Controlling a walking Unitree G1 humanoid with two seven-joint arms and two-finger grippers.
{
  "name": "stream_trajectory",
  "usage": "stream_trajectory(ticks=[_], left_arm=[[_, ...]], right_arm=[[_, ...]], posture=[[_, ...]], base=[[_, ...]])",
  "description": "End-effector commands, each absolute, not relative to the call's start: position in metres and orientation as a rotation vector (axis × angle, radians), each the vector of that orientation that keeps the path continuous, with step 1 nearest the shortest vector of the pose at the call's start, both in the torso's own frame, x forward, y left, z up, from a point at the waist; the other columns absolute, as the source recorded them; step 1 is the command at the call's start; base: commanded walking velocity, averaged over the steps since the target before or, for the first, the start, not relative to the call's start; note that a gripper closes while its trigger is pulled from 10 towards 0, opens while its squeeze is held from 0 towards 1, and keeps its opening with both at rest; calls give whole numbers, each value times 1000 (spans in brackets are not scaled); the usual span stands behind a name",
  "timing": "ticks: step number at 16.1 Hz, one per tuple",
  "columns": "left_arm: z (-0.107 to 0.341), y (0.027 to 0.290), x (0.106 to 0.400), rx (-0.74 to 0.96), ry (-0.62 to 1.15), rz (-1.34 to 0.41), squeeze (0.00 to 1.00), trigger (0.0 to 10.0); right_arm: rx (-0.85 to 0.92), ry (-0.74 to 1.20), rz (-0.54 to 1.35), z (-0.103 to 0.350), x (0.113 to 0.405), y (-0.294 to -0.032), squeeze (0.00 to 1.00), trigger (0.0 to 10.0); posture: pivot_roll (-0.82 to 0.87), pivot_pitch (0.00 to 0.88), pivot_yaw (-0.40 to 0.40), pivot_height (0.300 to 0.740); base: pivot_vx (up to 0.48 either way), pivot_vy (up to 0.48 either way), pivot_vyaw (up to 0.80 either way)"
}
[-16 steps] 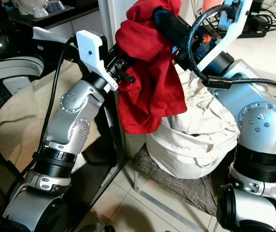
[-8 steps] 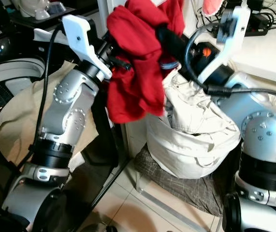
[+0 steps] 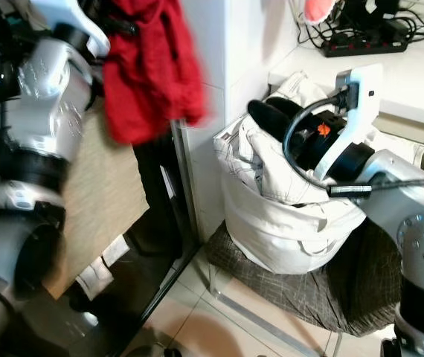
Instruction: Clothes washing
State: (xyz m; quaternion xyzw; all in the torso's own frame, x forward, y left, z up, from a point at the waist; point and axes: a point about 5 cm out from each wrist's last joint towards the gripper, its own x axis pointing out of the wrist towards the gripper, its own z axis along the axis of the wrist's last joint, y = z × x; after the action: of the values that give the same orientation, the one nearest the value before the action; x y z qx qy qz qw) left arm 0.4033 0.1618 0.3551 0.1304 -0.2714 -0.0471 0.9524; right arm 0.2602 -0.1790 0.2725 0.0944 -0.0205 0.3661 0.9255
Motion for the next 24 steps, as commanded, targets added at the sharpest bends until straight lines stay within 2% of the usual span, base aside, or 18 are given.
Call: stream_trajectory(ticks=[1, 2, 3, 6, 8, 9, 10, 11, 12, 14, 18, 20, 21, 24], left_arm=[[389, 190, 401, 474, -589, 122, 0, 0], [409, 214, 400, 745, -532, 298, 0, 0], [416, 232, 398, 931, -455, 420, 0, 0], [401, 270, 395, 1027, -271, 580, 0, 0], [373, 287, 396, 1004, -137, 577, 0, 0], [331, 290, 402, 835, 17, 480, 0, 10000], [301, 289, 404, 786, 138, 400, 0, 10000], [277, 291, 402, 776, 224, 385, 1000, 10000], [270, 293, 401, 784, 251, 387, 1000, 10000], [251, 296, 398, 683, 313, 383, 1000, 10000], [252, 298, 397, 556, 293, 382, 1000, 10000], [257, 300, 397, 522, 268, 390, 1000, 10000], [268, 303, 397, 482, 204, 428, 1000, 10000], [284, 309, 395, 425, 119, 492, 1000, 10000]], right_arm=[[165, -47, 759, 274, 256, -178, 0, 10000], [148, -74, 752, 276, 256, -176, 0, 10000], [151, -111, 742, 280, 258, -171, 0, 10000], [119, -111, 805, 280, 257, -147, 0, 10000], [77, -79, 825, 273, 254, -137, 0, 10000], [66, -54, 816, 265, 253, -133, 0, 10000], [82, -44, 791, 261, 255, -130, 0, 10000], [94, -37, 781, 258, 256, -125, 0, 10000], [95, -35, 782, 257, 256, -123, 0, 10000], [93, -29, 806, 255, 252, -114, 0, 10000], [84, -22, 782, 254, 253, -115, 0, 10000], [84, -38, 689, 255, 262, -122, 0, 10000], [115, -61, 584, 259, 272, -129, 0, 10000], [152, -73, 527, 261, 277, -133, 0, 10000]], posture=[[-131, 0, 143, 740], [-134, 0, 152, 740], [-145, 0, 175, 740], [-168, 0, 197, 740], [-170, 0, 194, 740], [-170, 0, 188, 740], [-173, 0, 178, 740], [-181, 0, 177, 740], [-181, 0, 177, 740], [-195, 0, 179, 740], [-195, 0, 176, 740], [-197, 0, 179, 740], [-197, 0, 181, 740], [-198, 0, 184, 740]], base=[[0, 0, 0], [0, 0, 0], [0, 0, 0], [0, 0, 0], [0, 0, 0], [0, 0, 0], [0, 0, 0], [0, 0, 0], [0, 0, 0], [0, 0, 0], [0, 0, 0], [0, 0, 0], [0, 0, 0], [0, 0, 0]])
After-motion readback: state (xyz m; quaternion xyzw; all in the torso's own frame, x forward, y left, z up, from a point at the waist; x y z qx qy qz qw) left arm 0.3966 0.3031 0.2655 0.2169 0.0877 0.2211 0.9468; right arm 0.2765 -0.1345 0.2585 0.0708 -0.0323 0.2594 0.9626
